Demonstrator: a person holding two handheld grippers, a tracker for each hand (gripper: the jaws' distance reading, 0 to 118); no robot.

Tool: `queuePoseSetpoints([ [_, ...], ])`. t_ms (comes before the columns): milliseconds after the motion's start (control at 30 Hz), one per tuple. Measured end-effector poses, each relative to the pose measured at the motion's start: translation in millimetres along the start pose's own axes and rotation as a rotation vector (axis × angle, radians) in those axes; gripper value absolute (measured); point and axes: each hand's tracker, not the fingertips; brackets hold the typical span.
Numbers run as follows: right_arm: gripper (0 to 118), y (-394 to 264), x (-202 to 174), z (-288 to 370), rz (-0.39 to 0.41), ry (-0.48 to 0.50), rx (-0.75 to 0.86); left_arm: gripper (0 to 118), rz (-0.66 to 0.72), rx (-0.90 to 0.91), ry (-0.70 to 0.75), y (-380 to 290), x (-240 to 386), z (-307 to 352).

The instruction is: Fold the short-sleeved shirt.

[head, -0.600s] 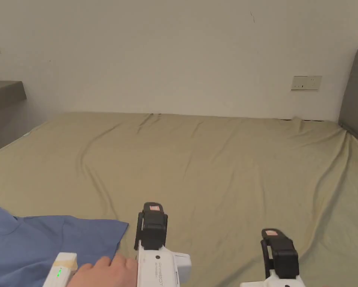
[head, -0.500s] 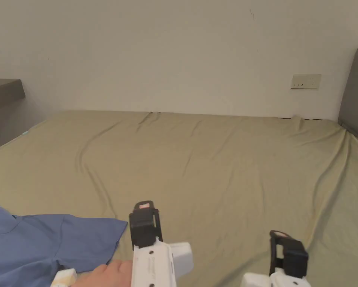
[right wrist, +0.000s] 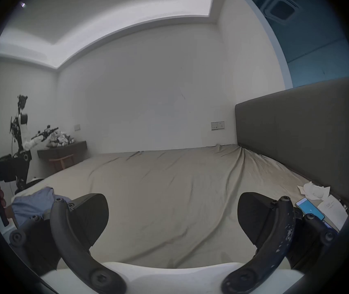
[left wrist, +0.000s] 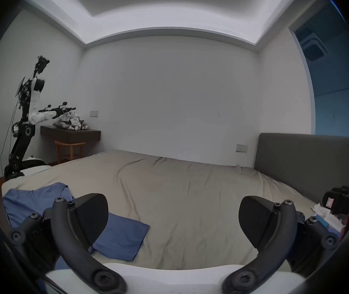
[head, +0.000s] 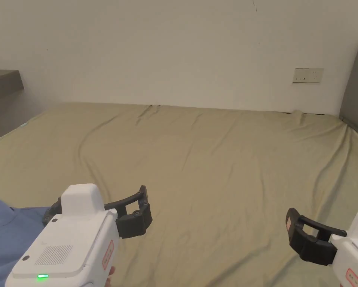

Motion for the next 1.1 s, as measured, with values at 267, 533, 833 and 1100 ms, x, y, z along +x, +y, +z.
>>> queuePoseSetpoints([
  [267,118,1.7,-12.9,-2.5,0.015,-0.006,0.006,118,-0.039,-0.021,-0.017,-9.4,12.2,-6.4],
  [533,118,2.2,-19.4,0.4,0.059,-0.053,0.039,118,-0.103,-0.028,-0.010,-13.9,19.7,-6.6],
  [833,118,5.7,-10.7,1.7,-0.007,-0.032,0.049,118,-0.116,0.037,0.037,-14.9,20.2,-3.5],
  [1100,118,5.0,-18.4,2.8,0.063,-0.045,0.047,118,-0.101,0.002,0.035,-17.3,19.7,-5.5],
])
